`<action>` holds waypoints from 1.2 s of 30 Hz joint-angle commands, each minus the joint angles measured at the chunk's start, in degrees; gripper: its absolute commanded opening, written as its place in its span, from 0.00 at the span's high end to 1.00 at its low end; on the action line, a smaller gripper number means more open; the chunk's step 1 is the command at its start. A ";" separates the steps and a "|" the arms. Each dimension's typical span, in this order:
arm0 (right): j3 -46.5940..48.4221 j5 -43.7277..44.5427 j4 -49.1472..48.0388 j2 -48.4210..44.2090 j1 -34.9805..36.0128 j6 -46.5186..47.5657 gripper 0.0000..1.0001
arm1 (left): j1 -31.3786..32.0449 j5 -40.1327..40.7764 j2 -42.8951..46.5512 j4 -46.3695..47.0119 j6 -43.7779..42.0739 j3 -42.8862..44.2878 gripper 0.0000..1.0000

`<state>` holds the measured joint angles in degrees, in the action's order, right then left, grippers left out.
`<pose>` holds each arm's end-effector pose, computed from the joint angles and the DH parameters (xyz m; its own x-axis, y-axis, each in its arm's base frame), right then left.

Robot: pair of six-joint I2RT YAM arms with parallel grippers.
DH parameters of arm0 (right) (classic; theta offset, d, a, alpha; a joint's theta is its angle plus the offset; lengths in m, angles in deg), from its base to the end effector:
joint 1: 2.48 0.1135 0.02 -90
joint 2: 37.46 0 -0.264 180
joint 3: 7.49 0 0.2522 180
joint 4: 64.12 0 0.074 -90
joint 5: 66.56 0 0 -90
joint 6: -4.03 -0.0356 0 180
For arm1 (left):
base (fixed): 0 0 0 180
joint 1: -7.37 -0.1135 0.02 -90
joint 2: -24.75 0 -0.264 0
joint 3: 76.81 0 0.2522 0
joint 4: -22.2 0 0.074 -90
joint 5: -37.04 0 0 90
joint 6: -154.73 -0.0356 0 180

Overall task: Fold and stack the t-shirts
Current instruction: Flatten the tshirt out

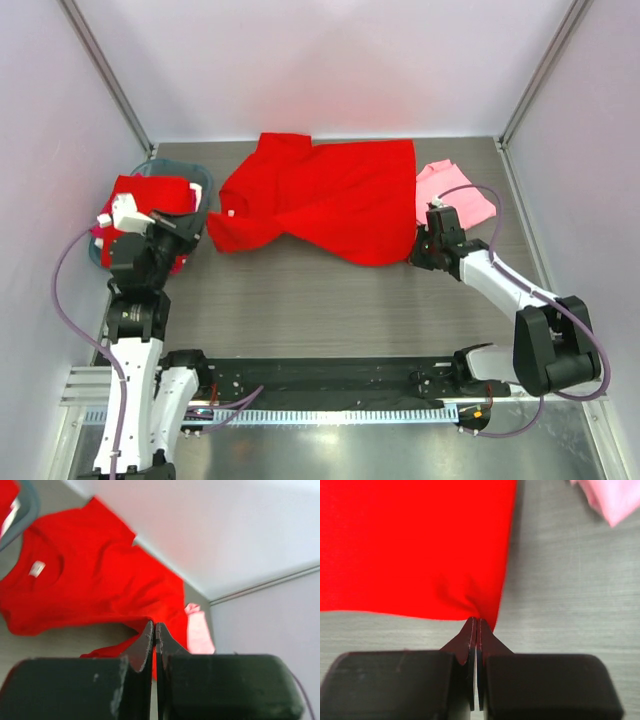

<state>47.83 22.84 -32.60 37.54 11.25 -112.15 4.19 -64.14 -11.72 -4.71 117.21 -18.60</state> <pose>0.2504 0.0616 0.1982 -0.7869 0.2619 -0.5587 0.1153 0.9519 0.2838 0.1506 0.0015 0.3540 -0.1646 -0.7884 -0.5927 0.0129 0.5991 -0.8006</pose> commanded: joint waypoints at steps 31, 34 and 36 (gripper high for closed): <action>18.35 10.97 1.23 17.71 -1.43 -3.62 0.99 | 0.19 -1.74 -2.90 -9.09 -0.28 -4.46 1.00; 24.59 10.36 1.22 24.30 -2.04 -3.88 0.99 | 1.33 -1.56 -6.32 -7.16 -0.11 -3.14 1.00; 27.42 9.75 1.14 29.29 -2.57 -4.23 0.99 | 2.65 -1.48 -9.39 -6.02 0.07 -2.44 1.00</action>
<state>70.33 32.13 -29.62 62.87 9.59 -115.38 5.54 -63.70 -18.52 -17.01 116.91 -24.37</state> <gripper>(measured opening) 0.025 0.006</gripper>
